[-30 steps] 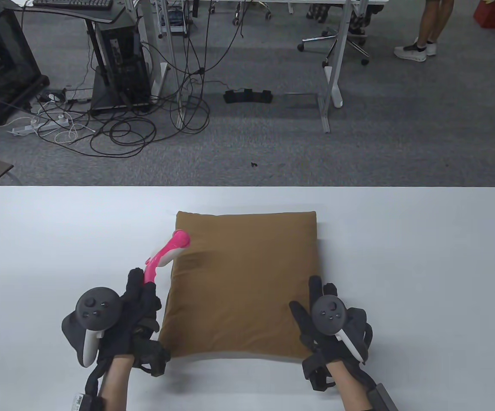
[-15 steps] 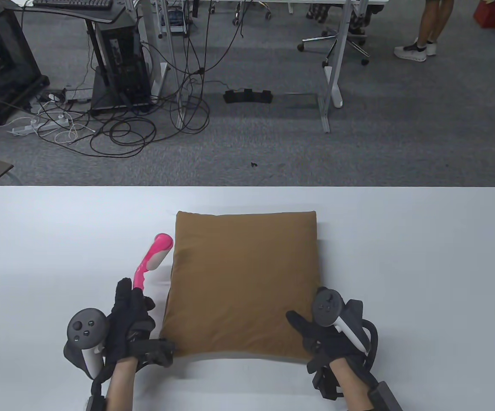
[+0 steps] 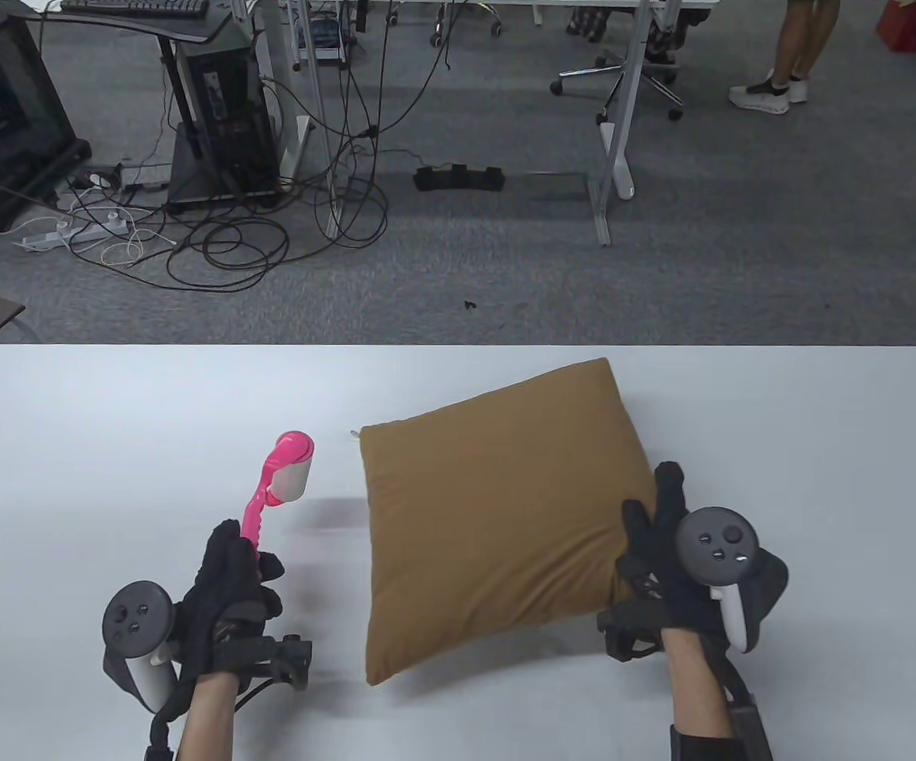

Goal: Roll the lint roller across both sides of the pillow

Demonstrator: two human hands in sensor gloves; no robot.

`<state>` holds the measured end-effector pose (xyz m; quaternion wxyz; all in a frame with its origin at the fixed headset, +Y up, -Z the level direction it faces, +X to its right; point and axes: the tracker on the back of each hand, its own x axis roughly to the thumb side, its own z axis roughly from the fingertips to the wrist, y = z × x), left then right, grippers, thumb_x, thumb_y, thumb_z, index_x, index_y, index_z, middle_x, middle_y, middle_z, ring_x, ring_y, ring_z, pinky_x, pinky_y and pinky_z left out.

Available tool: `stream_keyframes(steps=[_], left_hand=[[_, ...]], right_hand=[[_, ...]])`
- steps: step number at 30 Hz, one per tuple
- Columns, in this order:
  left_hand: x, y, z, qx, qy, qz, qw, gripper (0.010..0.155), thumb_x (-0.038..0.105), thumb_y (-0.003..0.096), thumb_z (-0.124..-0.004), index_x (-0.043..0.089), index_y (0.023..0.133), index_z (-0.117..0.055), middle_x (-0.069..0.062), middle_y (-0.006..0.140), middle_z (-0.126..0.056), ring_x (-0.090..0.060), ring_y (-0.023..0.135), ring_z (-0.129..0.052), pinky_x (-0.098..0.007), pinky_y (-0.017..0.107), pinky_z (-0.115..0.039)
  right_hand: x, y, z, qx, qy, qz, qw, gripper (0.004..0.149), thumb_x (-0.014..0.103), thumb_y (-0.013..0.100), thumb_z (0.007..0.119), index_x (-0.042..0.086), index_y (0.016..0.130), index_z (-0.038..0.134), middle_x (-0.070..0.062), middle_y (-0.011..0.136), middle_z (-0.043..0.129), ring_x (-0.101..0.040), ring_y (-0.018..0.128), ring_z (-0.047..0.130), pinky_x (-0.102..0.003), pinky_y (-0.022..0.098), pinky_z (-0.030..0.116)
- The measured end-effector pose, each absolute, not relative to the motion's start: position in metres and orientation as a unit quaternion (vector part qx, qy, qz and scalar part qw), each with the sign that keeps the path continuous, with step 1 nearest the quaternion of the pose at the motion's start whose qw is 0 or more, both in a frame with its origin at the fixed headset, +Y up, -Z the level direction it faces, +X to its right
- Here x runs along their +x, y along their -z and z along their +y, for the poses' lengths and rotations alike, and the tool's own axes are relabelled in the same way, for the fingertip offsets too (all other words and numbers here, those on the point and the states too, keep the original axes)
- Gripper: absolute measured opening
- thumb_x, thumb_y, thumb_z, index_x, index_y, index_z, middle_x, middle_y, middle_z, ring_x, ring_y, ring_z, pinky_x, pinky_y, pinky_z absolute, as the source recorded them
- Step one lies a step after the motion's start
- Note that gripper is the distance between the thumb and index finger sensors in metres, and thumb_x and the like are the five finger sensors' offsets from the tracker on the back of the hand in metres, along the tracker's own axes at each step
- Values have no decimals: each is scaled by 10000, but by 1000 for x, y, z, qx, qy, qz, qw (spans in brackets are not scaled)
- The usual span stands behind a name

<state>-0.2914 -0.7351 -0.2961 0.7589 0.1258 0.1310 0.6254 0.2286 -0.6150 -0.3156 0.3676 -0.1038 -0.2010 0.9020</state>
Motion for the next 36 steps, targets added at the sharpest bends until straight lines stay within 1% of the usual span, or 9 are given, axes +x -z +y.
stream_keyframes(steps=[4, 6, 9, 13, 18, 22, 29, 34, 36], left_hand=[[-291, 296, -734, 127, -620, 129, 763, 658, 397, 533, -621, -21, 1028, -505, -126, 646, -980, -132, 139, -972, -478, 273, -861], [-290, 296, -736, 122, -624, 130, 761, 658, 398, 534, -620, -22, 1027, -504, -125, 646, -979, -128, 138, -970, -476, 273, -861], [-289, 295, -735, 118, -628, 128, 759, 659, 398, 535, -620, -21, 1028, -500, -124, 647, -978, -127, 139, -969, -474, 275, -861], [-290, 296, -736, 119, -626, 127, 760, 658, 401, 535, -619, -16, 1030, -499, -120, 650, -978, -123, 141, -969, -472, 277, -862], [-291, 296, -737, 120, -627, 132, 759, 658, 400, 535, -620, -17, 1031, -500, -123, 649, -978, -125, 142, -969, -474, 278, -861], [-295, 295, -738, 126, -633, 138, 751, 658, 398, 533, -625, -17, 1029, -504, -128, 644, -980, -130, 139, -970, -477, 274, -860], [-307, 294, -740, 138, -644, 154, 737, 657, 398, 533, -628, -17, 1028, -506, -129, 640, -981, -131, 140, -972, -477, 275, -861], [-314, 291, -738, 158, -652, 160, 724, 656, 399, 533, -626, -17, 1027, -512, -126, 639, -982, -128, 137, -972, -474, 274, -863], [-316, 291, -739, 158, -657, 164, 719, 656, 399, 533, -628, -18, 1026, -514, -128, 636, -983, -129, 136, -972, -475, 273, -862]], right_hand=[[244, 287, -563, -56, -865, -312, 388, 577, 245, 584, 719, 165, 1105, 483, -239, 747, 925, -369, 574, 906, -630, 490, 718], [244, 272, -543, -11, -827, -348, 442, 564, 231, 582, 734, 206, 1097, 505, -233, 740, 934, -362, 571, 907, -618, 495, 723], [234, 259, -526, 33, -807, -373, 457, 546, 209, 583, 740, 230, 1088, 535, -230, 738, 934, -359, 572, 898, -614, 502, 718], [199, 263, -518, 84, -846, -336, 404, 541, 198, 587, 738, 229, 1090, 540, -232, 737, 936, -355, 567, 902, -609, 500, 724], [122, 287, -541, 180, -870, -248, 387, 528, 195, 586, 742, 200, 1085, 570, -224, 726, 945, -345, 555, 908, -599, 494, 727], [51, 301, -560, 226, -900, -212, 307, 531, 196, 585, 741, 198, 1086, 565, -228, 725, 943, -346, 552, 906, -599, 495, 723], [-50, 314, -630, 296, -930, -108, 189, 535, 198, 580, 751, 217, 1082, 568, -216, 735, 951, -335, 560, 919, -584, 504, 730], [-85, 317, -677, 321, -937, -42, 130, 529, 201, 571, 757, 240, 1070, 589, -201, 748, 952, -323, 567, 928, -572, 509, 737], [-93, 320, -695, 317, -942, 14, 113, 552, 208, 569, 754, 217, 1084, 554, -184, 756, 947, -310, 573, 929, -557, 516, 737]])
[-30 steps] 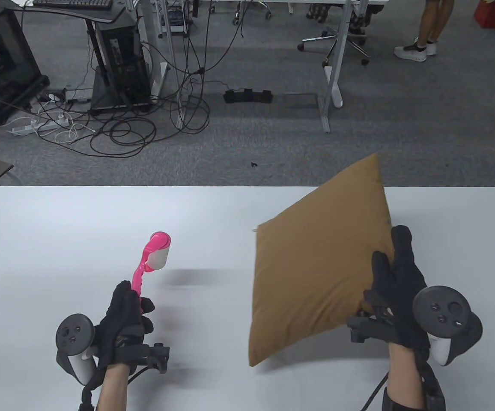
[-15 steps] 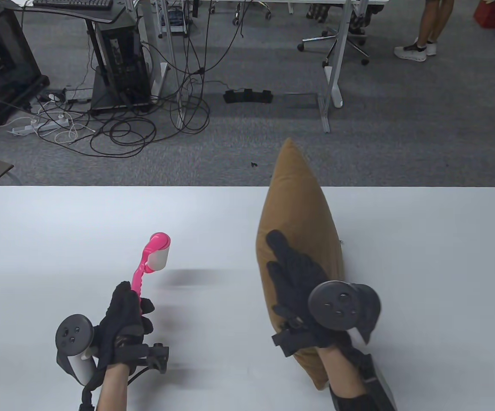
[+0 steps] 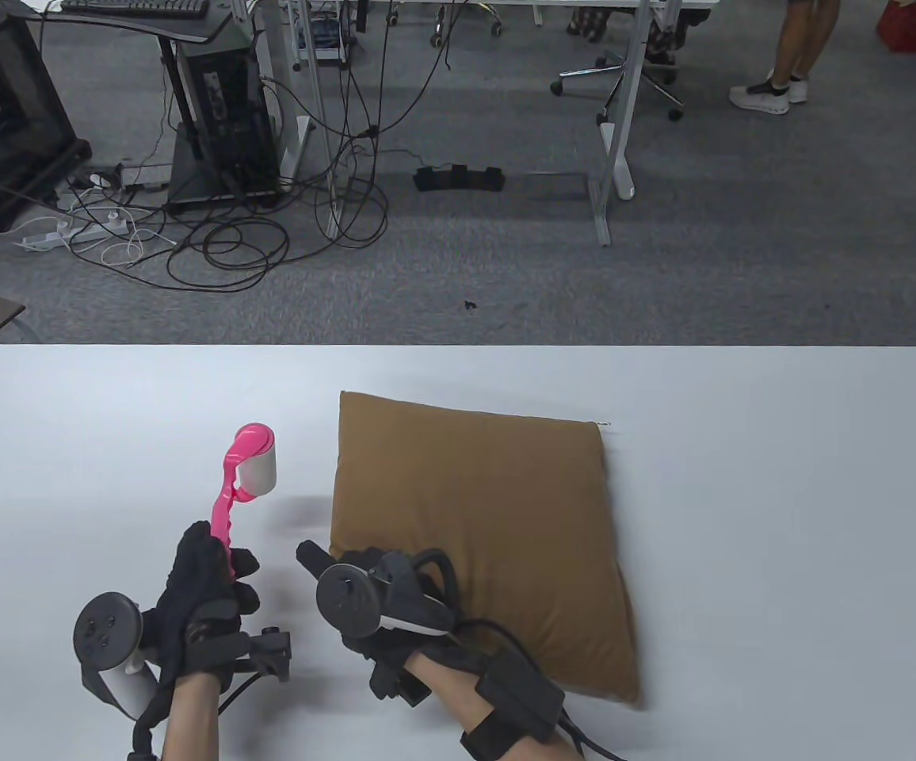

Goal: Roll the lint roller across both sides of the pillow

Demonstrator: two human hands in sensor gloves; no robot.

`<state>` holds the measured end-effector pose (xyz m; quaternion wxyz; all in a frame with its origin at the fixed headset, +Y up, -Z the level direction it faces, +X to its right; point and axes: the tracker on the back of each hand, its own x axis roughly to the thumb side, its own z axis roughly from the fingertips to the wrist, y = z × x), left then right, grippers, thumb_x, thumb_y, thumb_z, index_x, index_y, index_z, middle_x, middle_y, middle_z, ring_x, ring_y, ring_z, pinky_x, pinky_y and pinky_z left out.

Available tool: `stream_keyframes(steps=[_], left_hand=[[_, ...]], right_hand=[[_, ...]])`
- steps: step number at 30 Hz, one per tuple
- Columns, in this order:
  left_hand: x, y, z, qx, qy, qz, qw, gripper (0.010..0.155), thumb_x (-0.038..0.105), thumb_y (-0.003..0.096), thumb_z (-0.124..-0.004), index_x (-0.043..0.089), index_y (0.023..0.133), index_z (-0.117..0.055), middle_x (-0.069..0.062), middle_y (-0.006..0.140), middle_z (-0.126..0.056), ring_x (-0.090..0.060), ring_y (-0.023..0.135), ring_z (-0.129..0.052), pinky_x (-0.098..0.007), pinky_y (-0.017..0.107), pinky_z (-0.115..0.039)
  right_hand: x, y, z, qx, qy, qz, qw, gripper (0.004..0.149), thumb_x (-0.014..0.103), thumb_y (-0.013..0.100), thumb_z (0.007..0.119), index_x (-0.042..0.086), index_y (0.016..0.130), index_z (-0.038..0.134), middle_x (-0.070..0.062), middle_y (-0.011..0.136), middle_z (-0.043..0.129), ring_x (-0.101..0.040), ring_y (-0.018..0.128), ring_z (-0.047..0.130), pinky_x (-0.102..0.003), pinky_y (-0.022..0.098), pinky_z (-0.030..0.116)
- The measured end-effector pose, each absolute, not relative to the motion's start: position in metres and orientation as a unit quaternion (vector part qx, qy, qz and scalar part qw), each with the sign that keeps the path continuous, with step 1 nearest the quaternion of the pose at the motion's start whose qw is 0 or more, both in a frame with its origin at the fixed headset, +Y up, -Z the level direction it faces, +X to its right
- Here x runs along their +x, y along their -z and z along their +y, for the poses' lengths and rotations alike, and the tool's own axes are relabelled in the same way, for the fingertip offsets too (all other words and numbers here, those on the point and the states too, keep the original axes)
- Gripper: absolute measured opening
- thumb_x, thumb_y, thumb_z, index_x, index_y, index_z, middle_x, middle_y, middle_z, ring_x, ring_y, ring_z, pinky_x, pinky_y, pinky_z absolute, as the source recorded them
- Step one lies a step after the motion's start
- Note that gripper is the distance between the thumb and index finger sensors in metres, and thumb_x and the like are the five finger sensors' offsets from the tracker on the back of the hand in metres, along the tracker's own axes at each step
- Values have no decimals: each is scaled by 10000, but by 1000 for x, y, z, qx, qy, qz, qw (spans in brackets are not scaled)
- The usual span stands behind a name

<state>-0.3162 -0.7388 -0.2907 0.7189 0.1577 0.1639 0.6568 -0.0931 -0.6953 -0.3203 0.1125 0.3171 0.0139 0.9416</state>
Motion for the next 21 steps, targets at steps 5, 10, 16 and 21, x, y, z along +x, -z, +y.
stream_keyframes(steps=[5, 10, 16, 21], left_hand=[[-319, 291, -740, 154, -650, 172, 724, 654, 398, 532, -631, -20, 1023, -521, -129, 631, -985, -130, 134, -972, -476, 271, -862], [-318, 291, -740, 152, -646, 168, 729, 655, 398, 532, -631, -20, 1024, -518, -131, 632, -985, -132, 136, -974, -477, 273, -862], [-316, 293, -740, 148, -646, 157, 733, 656, 402, 534, -630, -18, 1025, -517, -128, 632, -986, -132, 139, -976, -476, 275, -863], [-313, 294, -740, 144, -642, 152, 738, 655, 401, 535, -627, -19, 1025, -517, -130, 632, -985, -133, 142, -978, -477, 278, -862]], right_hand=[[-87, 320, -694, 319, -937, 28, 143, 607, 367, 590, 709, 169, 1111, 467, -155, 793, 923, -299, 593, 926, -541, 522, 735], [-34, 321, -659, 274, -934, 26, 228, 645, 448, 603, 665, 144, 1125, 440, -203, 900, 865, -382, 660, 921, -597, 519, 721], [74, 326, -649, 129, -975, -69, 169, 655, 476, 596, 671, 157, 1127, 461, -252, 1027, 721, -447, 830, 793, -651, 558, 662], [163, 327, -672, -4, -982, -4, 186, 696, 496, 599, 655, 132, 1141, 414, -320, 1096, 575, -524, 903, 671, -698, 580, 594]])
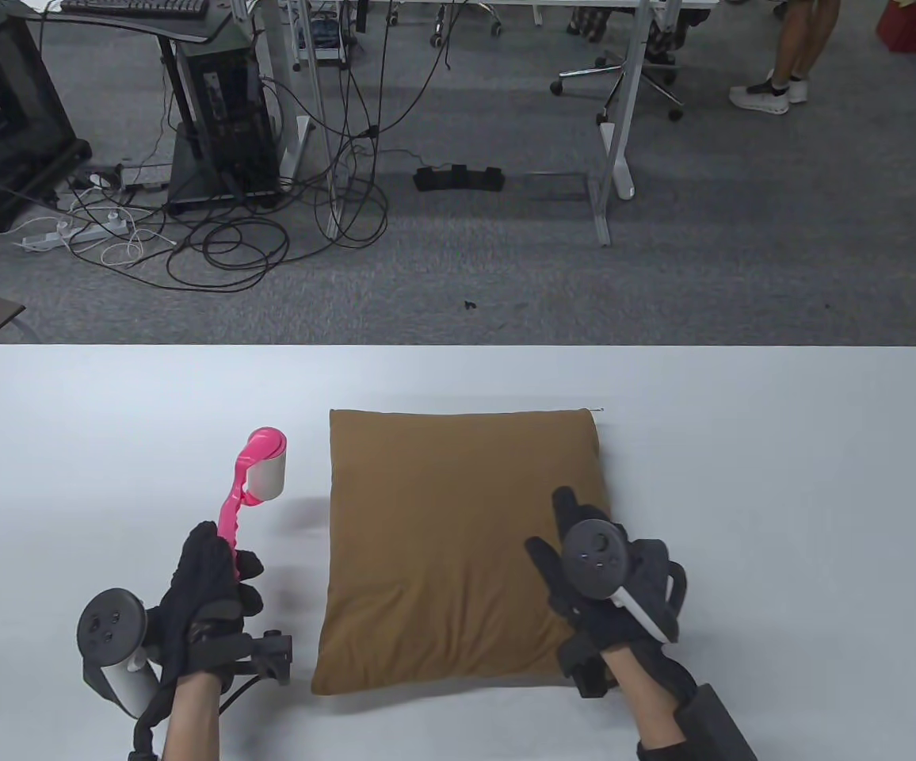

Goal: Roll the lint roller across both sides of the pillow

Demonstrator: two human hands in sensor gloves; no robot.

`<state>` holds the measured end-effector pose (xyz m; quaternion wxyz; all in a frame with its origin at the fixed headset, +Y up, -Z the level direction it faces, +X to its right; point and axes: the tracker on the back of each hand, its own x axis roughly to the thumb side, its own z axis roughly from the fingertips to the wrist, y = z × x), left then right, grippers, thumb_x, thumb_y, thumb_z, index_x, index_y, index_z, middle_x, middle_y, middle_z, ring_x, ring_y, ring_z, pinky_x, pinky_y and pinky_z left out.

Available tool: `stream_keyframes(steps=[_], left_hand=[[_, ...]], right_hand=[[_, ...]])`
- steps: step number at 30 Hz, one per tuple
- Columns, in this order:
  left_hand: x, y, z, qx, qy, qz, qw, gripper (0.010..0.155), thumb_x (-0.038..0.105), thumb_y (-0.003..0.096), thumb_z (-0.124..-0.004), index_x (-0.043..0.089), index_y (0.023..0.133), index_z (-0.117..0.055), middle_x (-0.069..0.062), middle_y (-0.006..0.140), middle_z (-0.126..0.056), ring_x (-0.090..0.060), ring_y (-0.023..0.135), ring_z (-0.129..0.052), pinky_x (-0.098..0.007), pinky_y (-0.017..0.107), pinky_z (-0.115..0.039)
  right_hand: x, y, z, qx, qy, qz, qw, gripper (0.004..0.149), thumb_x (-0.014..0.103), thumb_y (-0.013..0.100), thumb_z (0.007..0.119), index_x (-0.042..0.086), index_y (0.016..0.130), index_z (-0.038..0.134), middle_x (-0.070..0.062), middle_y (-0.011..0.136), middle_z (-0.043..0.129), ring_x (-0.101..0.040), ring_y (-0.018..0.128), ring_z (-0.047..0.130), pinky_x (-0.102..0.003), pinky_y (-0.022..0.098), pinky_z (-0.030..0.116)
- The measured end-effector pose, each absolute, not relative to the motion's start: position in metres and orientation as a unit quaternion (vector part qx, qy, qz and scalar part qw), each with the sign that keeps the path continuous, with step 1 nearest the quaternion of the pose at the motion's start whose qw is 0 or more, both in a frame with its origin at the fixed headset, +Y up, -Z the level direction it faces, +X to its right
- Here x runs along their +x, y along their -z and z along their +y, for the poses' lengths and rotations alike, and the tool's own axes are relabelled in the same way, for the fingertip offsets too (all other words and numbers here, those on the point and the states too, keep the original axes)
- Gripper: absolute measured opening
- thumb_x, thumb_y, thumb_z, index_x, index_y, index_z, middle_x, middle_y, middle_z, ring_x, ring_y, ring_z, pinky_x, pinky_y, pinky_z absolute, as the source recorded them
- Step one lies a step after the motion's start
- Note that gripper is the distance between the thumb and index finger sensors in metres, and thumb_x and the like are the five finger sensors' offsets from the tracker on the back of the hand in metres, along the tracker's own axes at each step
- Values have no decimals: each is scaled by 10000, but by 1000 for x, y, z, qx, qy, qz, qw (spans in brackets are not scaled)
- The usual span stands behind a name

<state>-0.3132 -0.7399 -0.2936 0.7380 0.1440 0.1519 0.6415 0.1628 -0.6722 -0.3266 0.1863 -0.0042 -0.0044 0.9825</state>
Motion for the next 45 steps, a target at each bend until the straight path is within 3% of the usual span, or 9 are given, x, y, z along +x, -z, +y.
stream_keyframes(steps=[2, 5, 9, 13, 21, 27, 35, 39, 45], left_hand=[[-313, 294, -740, 144, -640, 150, 740, 654, 399, 536, -623, -22, 1025, -514, -130, 633, -986, -134, 142, -978, -478, 278, -862], [-313, 294, -740, 144, -638, 149, 742, 655, 399, 535, -624, -23, 1024, -515, -132, 631, -986, -135, 141, -978, -479, 277, -862], [-312, 293, -741, 146, -635, 149, 744, 655, 397, 533, -627, -25, 1023, -519, -137, 625, -988, -139, 137, -978, -481, 273, -861], [-311, 294, -740, 145, -628, 148, 750, 655, 398, 534, -626, -23, 1024, -517, -136, 626, -988, -139, 138, -978, -481, 274, -861], [-312, 293, -729, 166, -602, 118, 772, 643, 388, 525, -677, -28, 1004, -575, -156, 549, -1038, -143, 69, -993, -478, 225, -880], [-308, 283, -690, 193, -510, 66, 836, 613, 389, 520, -718, -49, 948, -691, -150, 469, -1070, -136, 2, -985, -468, 175, -889], [-276, 255, -643, 152, -343, 52, 925, 583, 400, 511, -768, -28, 908, -774, -144, 424, -1099, -129, -30, -978, -455, 157, -891], [-249, 245, -650, 150, -262, 48, 952, 579, 409, 508, -775, -23, 893, -802, -135, 417, -1106, -138, -9, -987, -466, 187, -892], [-225, 282, -664, 147, -186, 36, 971, 610, 430, 504, -763, -32, 903, -762, -119, 429, -1097, -137, 3, -985, -474, 202, -892]], right_hand=[[184, 325, -685, -43, -977, 39, 203, 729, 512, 600, 642, 130, 1151, 355, -347, 1121, 505, -578, 920, 618, -716, 587, 566], [204, 323, -707, -72, -966, 90, 230, 802, 565, 587, 610, 117, 1150, 254, -397, 1124, 490, -636, 866, 683, -716, 563, 604], [208, 327, -728, -69, -947, 141, 281, 800, 583, 590, 543, 105, 1138, 210, -390, 1033, 682, -547, 738, 869, -659, 495, 710], [199, 333, -731, -63, -953, 124, 270, 754, 551, 596, 564, 127, 1141, 262, -330, 936, 790, -446, 627, 940, -612, 456, 745], [171, 341, -733, -53, -958, 100, 263, 730, 544, 601, 547, 151, 1142, 255, -323, 937, 790, -429, 632, 934, -604, 463, 743], [180, 338, -739, -55, -951, 96, 290, 736, 564, 592, 541, 163, 1143, 262, -326, 973, 760, -446, 666, 916, -614, 475, 732], [178, 338, -741, -46, -957, 85, 275, 718, 552, 594, 524, 165, 1142, 269, -335, 1014, 707, -454, 694, 897, -621, 489, 720], [178, 339, -742, -43, -957, 87, 274, 708, 541, 598, 515, 162, 1143, 267, -339, 1013, 705, -457, 695, 895, -622, 490, 719], [177, 339, -742, -39, -957, 87, 273, 708, 542, 597, 508, 161, 1142, 266, -342, 1012, 703, -458, 695, 895, -622, 490, 718]])
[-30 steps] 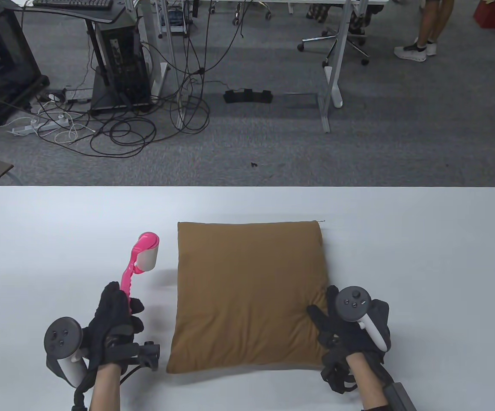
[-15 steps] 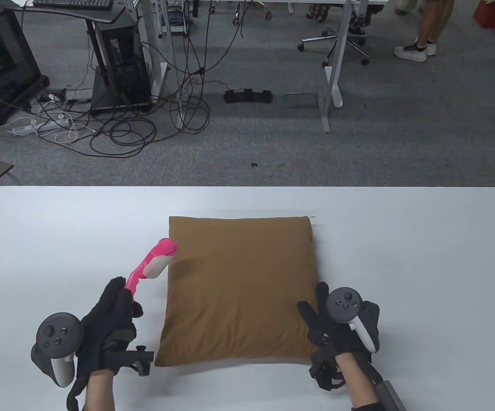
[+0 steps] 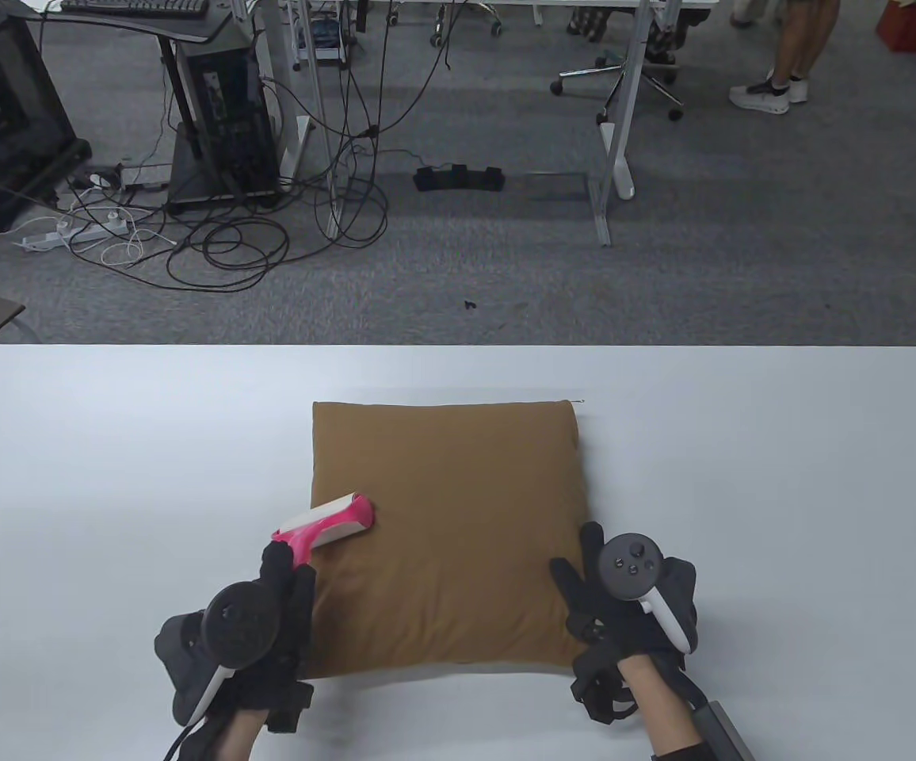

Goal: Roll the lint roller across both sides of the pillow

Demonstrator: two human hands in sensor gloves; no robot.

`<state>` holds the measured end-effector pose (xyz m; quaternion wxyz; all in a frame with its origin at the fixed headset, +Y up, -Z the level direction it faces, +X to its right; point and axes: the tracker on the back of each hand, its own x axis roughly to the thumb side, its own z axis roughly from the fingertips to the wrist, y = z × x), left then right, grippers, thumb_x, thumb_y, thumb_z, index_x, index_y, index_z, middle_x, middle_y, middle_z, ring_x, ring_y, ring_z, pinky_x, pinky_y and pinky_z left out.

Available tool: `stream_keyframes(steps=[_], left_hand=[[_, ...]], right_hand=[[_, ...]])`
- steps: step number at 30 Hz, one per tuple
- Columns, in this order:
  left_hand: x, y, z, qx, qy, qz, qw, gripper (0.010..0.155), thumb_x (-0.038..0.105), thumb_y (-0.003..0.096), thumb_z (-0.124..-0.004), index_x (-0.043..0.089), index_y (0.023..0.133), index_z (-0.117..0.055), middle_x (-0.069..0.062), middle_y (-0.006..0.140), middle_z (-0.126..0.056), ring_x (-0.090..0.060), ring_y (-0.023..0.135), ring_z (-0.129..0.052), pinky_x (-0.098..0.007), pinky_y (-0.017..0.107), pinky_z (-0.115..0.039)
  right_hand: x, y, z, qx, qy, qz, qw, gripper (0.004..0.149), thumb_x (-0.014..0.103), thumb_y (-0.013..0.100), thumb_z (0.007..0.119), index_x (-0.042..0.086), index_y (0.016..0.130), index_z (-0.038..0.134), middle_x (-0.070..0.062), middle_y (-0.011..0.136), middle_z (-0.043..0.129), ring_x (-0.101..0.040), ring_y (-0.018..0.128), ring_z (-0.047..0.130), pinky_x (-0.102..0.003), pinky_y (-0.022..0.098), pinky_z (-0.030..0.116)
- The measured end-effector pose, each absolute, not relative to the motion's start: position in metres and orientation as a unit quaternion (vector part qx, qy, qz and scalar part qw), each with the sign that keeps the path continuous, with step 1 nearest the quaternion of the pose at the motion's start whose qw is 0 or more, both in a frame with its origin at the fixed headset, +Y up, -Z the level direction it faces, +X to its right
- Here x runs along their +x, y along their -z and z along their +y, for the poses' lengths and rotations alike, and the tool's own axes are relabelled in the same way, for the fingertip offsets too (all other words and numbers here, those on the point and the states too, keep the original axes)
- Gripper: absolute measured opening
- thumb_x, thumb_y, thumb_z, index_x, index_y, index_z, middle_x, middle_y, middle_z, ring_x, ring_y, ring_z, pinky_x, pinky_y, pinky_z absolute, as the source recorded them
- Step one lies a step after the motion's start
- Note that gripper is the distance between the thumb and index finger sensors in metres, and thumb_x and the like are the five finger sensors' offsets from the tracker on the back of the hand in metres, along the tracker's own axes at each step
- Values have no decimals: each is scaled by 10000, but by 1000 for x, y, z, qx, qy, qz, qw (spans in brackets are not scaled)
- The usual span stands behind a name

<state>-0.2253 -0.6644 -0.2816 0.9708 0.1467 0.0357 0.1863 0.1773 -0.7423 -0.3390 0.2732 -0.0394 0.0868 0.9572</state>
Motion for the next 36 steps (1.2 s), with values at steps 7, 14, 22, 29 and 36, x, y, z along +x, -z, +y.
stream_keyframes(steps=[7, 14, 22, 29, 36], left_hand=[[-224, 338, -672, 60, -185, 54, 979, 675, 452, 503, -770, 24, 1002, -614, -121, 546, -1055, -155, 109, -1003, -496, 283, -877], [-231, 371, -693, -52, -246, 118, 961, 710, 395, 524, -739, 167, 1093, -380, -168, 741, -951, -191, 263, -1000, -535, 386, -830], [-241, 366, -690, -45, -233, 86, 968, 694, 385, 513, -756, 131, 1078, -442, -152, 652, -1000, -168, 171, -990, -514, 327, -853], [-252, 338, -679, -15, -268, 57, 962, 672, 440, 500, -781, 63, 1023, -588, -80, 433, -1061, -133, 17, -964, -478, 215, -883], [-260, 303, -665, -15, -247, 35, 968, 631, 466, 490, -811, 58, 961, -710, -35, 305, -1078, -122, -55, -955, -464, 162, -896]], right_hand=[[177, 339, -742, -40, -955, 94, 280, 708, 545, 596, 503, 165, 1141, 259, -348, 1012, 699, -461, 700, 890, -623, 493, 716], [176, 340, -742, -40, -954, 99, 280, 706, 546, 597, 499, 166, 1141, 259, -352, 1012, 697, -463, 703, 888, -624, 495, 714], [176, 342, -743, -40, -953, 104, 283, 703, 548, 597, 497, 172, 1141, 257, -352, 1015, 693, -466, 709, 883, -626, 497, 712], [178, 342, -744, -41, -951, 109, 287, 705, 552, 596, 495, 177, 1141, 251, -350, 1020, 689, -468, 713, 880, -627, 499, 710], [179, 339, -746, -42, -950, 111, 287, 706, 556, 593, 489, 187, 1141, 238, -349, 1022, 689, -468, 718, 876, -628, 502, 708]])
